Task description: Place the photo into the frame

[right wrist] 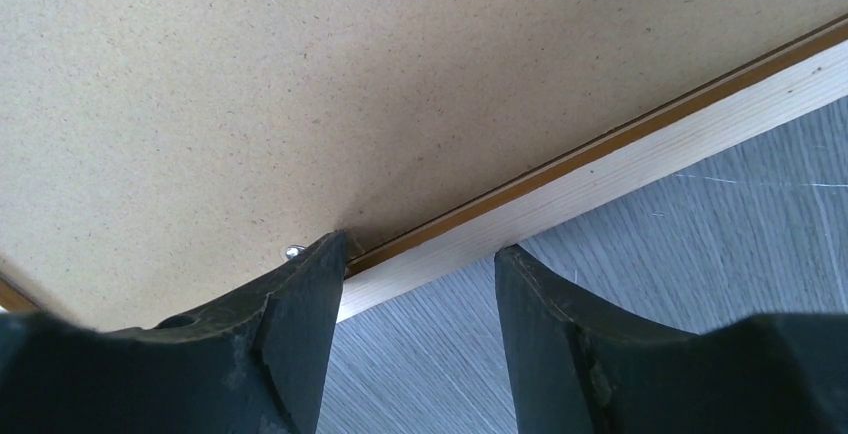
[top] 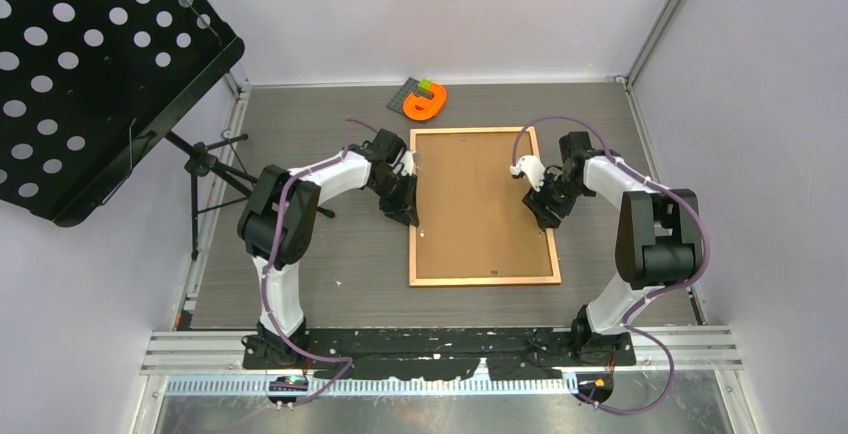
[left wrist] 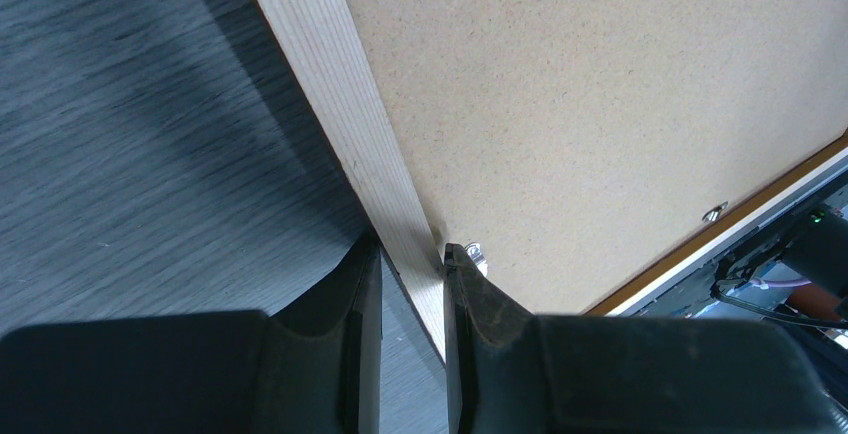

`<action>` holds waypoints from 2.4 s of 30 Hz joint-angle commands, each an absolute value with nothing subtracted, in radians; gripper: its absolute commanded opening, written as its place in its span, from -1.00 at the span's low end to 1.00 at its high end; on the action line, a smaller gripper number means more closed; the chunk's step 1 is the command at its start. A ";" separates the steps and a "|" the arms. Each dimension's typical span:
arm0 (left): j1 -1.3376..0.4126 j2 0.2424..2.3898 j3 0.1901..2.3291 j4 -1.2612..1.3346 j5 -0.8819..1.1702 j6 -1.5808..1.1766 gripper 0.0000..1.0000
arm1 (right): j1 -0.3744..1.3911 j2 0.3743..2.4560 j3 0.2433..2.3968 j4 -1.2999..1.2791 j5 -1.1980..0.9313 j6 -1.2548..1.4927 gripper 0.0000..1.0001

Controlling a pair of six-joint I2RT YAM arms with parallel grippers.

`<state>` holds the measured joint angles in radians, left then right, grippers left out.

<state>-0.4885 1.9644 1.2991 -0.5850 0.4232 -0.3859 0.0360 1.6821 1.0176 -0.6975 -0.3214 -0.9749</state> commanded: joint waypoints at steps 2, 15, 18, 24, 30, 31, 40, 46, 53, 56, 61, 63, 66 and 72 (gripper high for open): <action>-0.480 2.019 1.291 -0.575 0.348 -0.324 -1.00 | 0.039 1.778 0.968 -0.816 -0.268 -1.092 0.24; -0.480 2.013 1.295 -0.572 0.364 -0.318 -1.00 | 0.052 1.817 1.002 -0.861 -0.264 -1.156 0.34; -0.480 2.012 1.296 -0.573 0.364 -0.317 -1.00 | 0.066 1.818 1.000 -0.859 -0.246 -1.161 0.37; -0.480 2.013 1.296 -0.572 0.367 -0.316 -1.00 | 0.087 1.805 0.985 -0.849 -0.225 -1.175 0.47; -0.480 2.012 1.297 -0.574 0.367 -0.316 -1.00 | 0.104 1.793 0.971 -0.848 -0.206 -1.191 0.58; -0.480 2.012 1.297 -0.572 0.368 -0.315 -1.00 | 0.106 1.792 0.969 -0.847 -0.204 -1.193 0.58; -0.479 2.011 1.297 -0.574 0.365 -0.313 -1.00 | 0.123 1.765 0.940 -0.835 -0.190 -1.220 0.72; -0.479 2.011 1.295 -0.574 0.365 -0.313 -1.00 | 0.122 1.757 0.940 -0.822 -0.192 -1.219 0.75; -0.474 2.011 1.293 -0.572 0.373 -0.315 -1.00 | 0.087 1.718 0.992 -0.837 -0.282 -1.161 0.75; -0.472 2.010 1.292 -0.571 0.373 -0.317 -1.00 | 0.071 1.692 1.021 -0.865 -0.337 -1.142 0.75; -0.472 2.010 1.291 -0.568 0.375 -0.320 -1.00 | 0.027 1.679 1.114 -0.905 -0.423 -1.071 0.76; -0.472 2.009 1.290 -0.566 0.376 -0.321 -1.00 | 0.015 1.680 1.157 -0.909 -0.460 -1.030 0.76; -0.472 2.009 1.289 -0.564 0.377 -0.323 -1.00 | -0.036 1.690 1.216 -0.896 -0.507 -0.925 0.76; -0.472 2.011 1.288 -0.562 0.379 -0.328 -1.00 | -0.043 1.702 1.234 -0.683 -0.434 -0.590 0.74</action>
